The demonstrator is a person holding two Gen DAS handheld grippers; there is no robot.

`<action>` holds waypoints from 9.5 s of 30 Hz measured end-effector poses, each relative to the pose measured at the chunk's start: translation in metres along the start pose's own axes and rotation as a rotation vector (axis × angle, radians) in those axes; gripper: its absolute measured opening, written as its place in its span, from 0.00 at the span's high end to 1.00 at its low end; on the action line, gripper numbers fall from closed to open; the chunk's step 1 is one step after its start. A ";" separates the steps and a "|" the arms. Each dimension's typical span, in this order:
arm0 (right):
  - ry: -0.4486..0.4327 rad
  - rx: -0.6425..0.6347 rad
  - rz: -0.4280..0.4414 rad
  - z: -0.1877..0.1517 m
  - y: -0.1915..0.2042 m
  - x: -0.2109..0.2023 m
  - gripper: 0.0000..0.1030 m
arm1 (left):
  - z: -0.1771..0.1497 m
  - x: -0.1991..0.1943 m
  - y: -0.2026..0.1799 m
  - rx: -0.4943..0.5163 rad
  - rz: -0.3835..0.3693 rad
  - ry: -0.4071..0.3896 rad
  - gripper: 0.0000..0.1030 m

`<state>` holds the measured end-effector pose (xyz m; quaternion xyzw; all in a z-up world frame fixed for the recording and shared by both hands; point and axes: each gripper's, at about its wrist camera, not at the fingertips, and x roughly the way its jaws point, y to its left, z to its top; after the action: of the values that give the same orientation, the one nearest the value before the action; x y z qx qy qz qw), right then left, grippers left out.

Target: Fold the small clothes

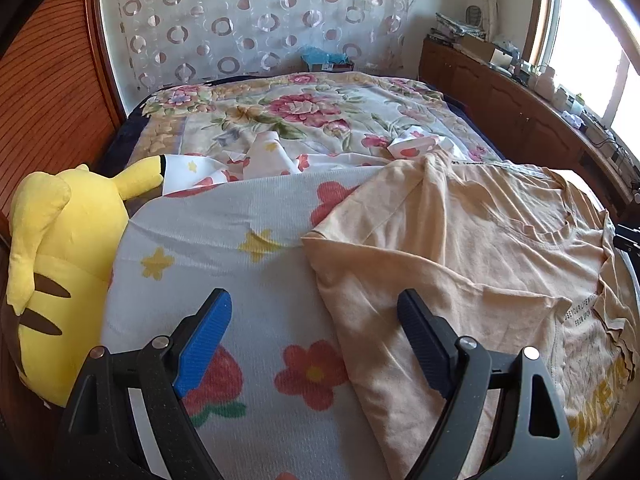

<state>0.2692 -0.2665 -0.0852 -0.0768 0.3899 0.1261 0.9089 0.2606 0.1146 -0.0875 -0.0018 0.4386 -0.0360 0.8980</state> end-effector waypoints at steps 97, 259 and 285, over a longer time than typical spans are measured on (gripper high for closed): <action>-0.114 -0.024 0.048 -0.161 0.015 -0.133 0.53 | -0.122 -0.154 -0.017 0.097 -0.075 -0.136 0.24; 0.019 0.037 0.152 0.056 -0.008 -0.086 0.51 | 0.014 0.020 0.061 -0.017 0.023 -0.004 0.23; -0.068 -0.014 0.144 0.067 0.003 -0.086 0.97 | 0.023 -0.033 0.044 -0.031 -0.043 -0.145 0.95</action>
<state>0.2578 -0.2617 0.0231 -0.0506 0.3622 0.1965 0.9097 0.2615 0.1600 -0.0488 -0.0279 0.3726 -0.0481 0.9263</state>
